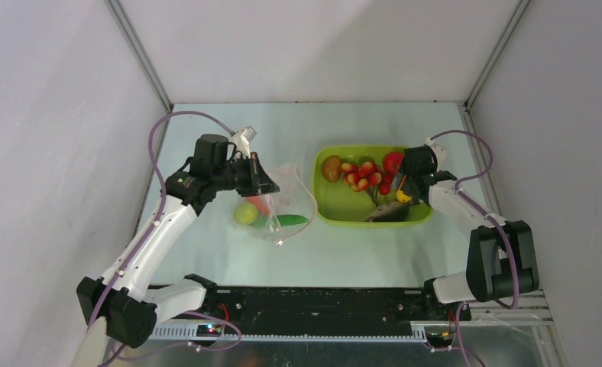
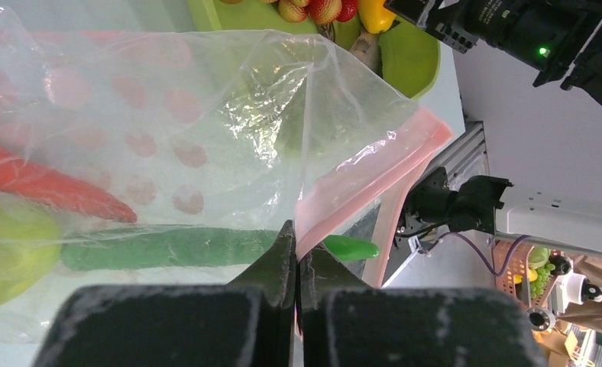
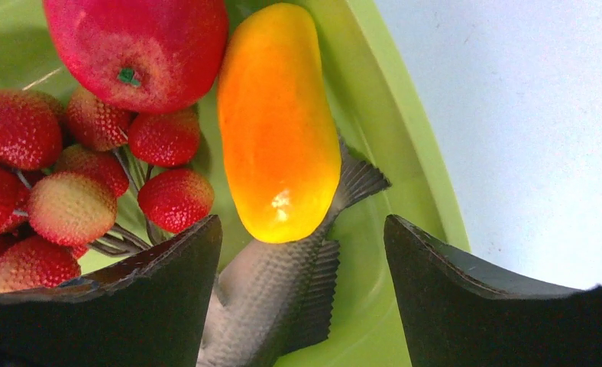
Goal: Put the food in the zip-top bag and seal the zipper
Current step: Pick up the fake fruit from the bin.
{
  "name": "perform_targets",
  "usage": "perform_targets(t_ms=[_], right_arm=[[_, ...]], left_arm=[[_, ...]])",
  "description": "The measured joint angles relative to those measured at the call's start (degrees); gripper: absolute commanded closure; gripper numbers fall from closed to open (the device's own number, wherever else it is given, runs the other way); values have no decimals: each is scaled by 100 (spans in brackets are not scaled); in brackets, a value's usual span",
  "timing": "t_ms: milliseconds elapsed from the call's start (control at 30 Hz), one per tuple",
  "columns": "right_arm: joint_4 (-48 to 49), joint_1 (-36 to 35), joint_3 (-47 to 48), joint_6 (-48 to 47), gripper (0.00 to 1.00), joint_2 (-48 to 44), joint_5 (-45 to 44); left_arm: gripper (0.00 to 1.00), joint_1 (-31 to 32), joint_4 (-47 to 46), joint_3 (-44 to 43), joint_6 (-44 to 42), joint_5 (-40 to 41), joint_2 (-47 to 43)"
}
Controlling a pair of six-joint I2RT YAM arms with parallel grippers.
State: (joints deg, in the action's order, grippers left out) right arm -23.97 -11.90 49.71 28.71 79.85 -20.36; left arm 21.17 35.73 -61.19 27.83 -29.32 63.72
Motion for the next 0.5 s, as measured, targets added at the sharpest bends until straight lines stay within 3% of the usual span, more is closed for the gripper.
perform_targets(t_ms=[500], right_arm=[[787, 92, -2, 400, 26, 949, 50]], left_arm=[[100, 0, -7, 0, 0, -140, 0]])
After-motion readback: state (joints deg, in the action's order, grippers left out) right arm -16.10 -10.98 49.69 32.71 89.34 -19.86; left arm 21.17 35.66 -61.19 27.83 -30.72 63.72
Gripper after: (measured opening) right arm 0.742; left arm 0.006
